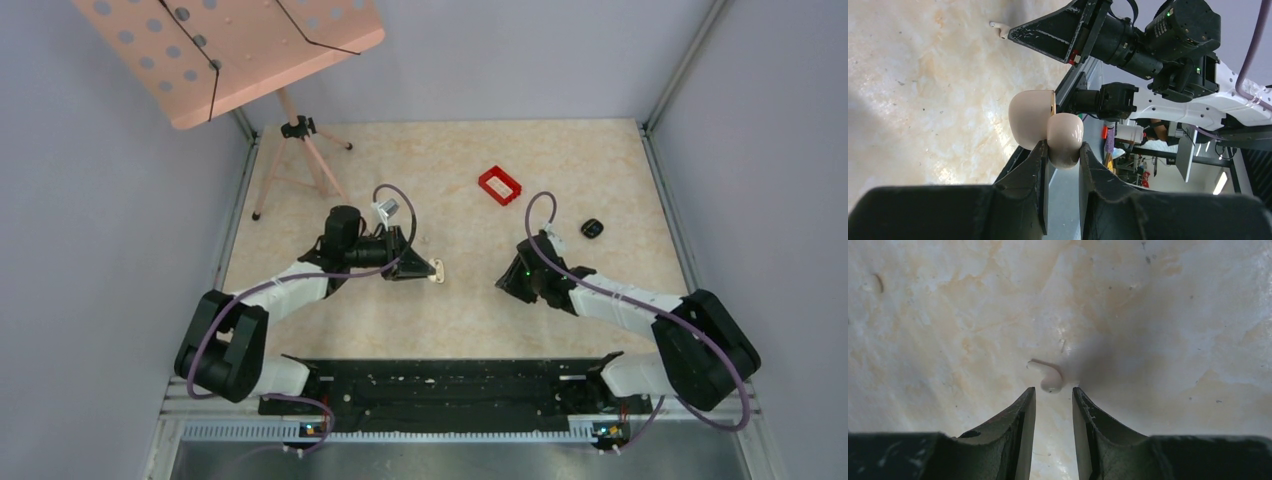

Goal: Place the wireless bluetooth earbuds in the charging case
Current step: Place the earbud at the center of the board, then pick up the earbud from the center of the board.

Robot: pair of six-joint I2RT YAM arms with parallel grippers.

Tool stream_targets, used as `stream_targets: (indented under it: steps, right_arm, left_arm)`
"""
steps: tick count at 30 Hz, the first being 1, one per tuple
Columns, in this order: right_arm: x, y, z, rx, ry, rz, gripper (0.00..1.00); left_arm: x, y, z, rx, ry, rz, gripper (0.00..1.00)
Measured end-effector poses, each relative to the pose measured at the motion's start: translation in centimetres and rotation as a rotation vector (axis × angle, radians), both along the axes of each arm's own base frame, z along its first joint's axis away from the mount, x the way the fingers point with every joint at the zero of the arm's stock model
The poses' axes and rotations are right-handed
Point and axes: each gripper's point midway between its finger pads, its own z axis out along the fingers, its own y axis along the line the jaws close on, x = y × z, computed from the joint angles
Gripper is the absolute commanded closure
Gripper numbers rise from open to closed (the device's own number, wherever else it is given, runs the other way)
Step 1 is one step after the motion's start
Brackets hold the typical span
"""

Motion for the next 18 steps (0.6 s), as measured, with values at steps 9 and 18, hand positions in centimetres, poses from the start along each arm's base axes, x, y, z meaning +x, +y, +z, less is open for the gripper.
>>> stream_targets:
  steps: [9,18]
  right_arm:
    - [0.8,0.6,-1.0,-0.004,0.057,-0.044,0.68]
    - [1.1,1.1,-1.1,-0.067,0.065,-0.03,0.72]
  left_arm:
    - [0.0,0.8,-0.7,0.03,0.016,0.014,1.0]
    - [-0.1,0.9,-0.7,0.034,0.017,0.015,1.0]
